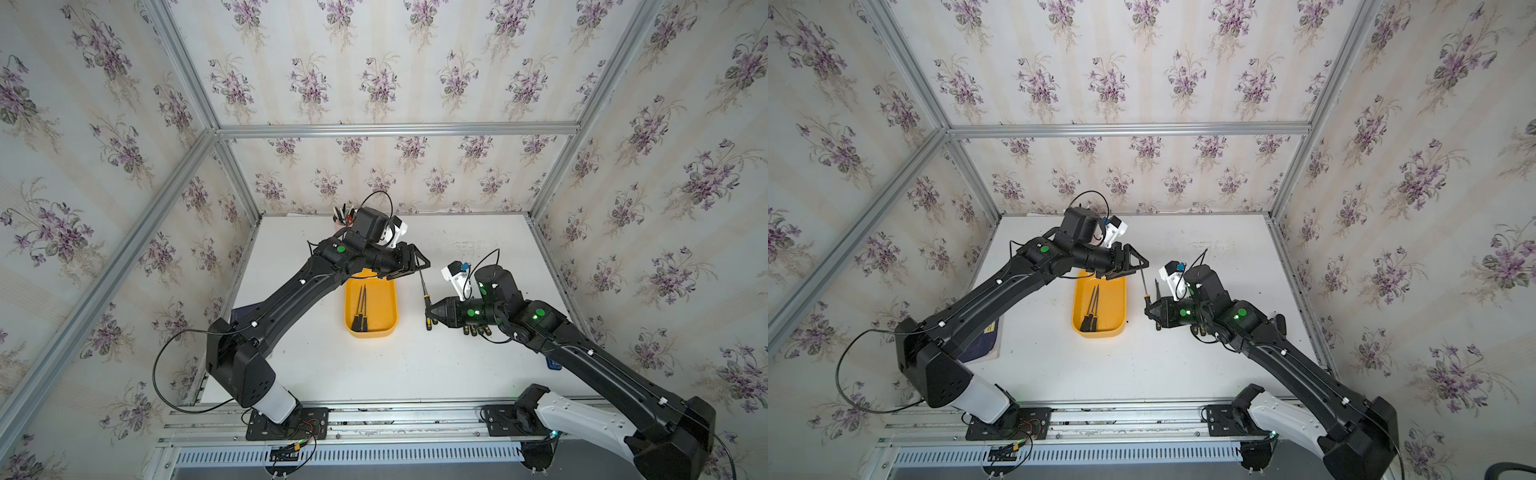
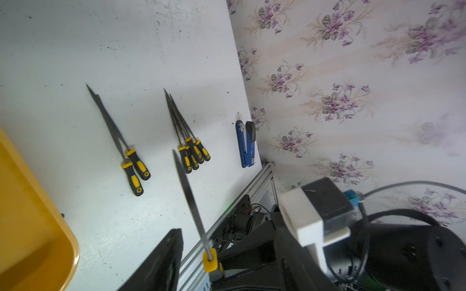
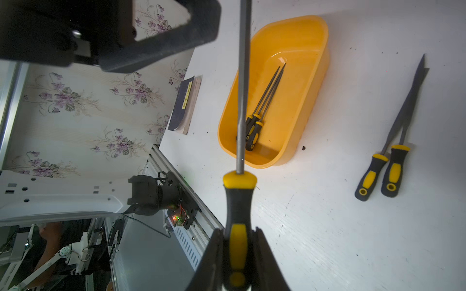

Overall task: Put the file tool into the storage box
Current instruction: Place the file tool in the storage box.

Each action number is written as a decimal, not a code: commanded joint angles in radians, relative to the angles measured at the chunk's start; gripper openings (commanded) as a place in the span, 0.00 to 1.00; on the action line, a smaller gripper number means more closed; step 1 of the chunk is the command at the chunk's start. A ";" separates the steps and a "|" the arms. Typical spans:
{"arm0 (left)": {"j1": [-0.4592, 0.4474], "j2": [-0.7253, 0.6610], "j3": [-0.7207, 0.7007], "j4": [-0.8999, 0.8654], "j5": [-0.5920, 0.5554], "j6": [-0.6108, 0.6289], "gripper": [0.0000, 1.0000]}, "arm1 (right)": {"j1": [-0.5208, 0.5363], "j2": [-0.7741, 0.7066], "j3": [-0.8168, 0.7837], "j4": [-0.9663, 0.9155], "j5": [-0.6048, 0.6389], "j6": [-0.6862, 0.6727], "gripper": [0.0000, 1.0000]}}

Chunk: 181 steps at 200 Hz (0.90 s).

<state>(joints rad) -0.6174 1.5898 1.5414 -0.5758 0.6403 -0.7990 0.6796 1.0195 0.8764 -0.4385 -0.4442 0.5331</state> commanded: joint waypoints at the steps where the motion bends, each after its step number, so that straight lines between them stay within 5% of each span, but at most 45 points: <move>1: -0.006 0.009 0.013 -0.057 -0.060 0.059 0.61 | 0.007 -0.005 -0.006 0.040 0.005 0.027 0.05; 38: -0.013 0.037 0.026 -0.084 -0.091 0.076 0.56 | 0.023 -0.007 -0.020 0.058 0.010 0.044 0.05; 67: -0.019 0.064 0.044 -0.090 -0.097 0.083 0.42 | 0.034 0.003 -0.025 0.072 0.015 0.051 0.05; 120: -0.020 0.097 0.080 -0.143 -0.134 0.108 0.01 | 0.043 0.030 -0.034 0.089 0.022 0.057 0.05; 143: -0.016 0.107 0.106 -0.187 -0.156 0.142 0.00 | 0.044 0.036 -0.036 0.092 0.034 0.055 0.07; 153: -0.012 0.106 0.111 -0.198 -0.156 0.156 0.00 | 0.043 0.037 -0.036 0.092 0.036 0.053 0.14; 169: 0.004 0.104 0.124 -0.225 -0.159 0.183 0.00 | 0.043 0.042 -0.034 0.091 0.051 0.052 0.50; 181: 0.026 0.100 0.131 -0.245 -0.159 0.205 0.00 | 0.044 0.042 -0.029 0.086 0.071 0.052 0.67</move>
<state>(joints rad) -0.6209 1.6955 1.6573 -0.7536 0.5110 -0.6781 0.7235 1.0580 0.8402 -0.3584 -0.4156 0.5850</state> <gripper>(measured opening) 0.077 0.439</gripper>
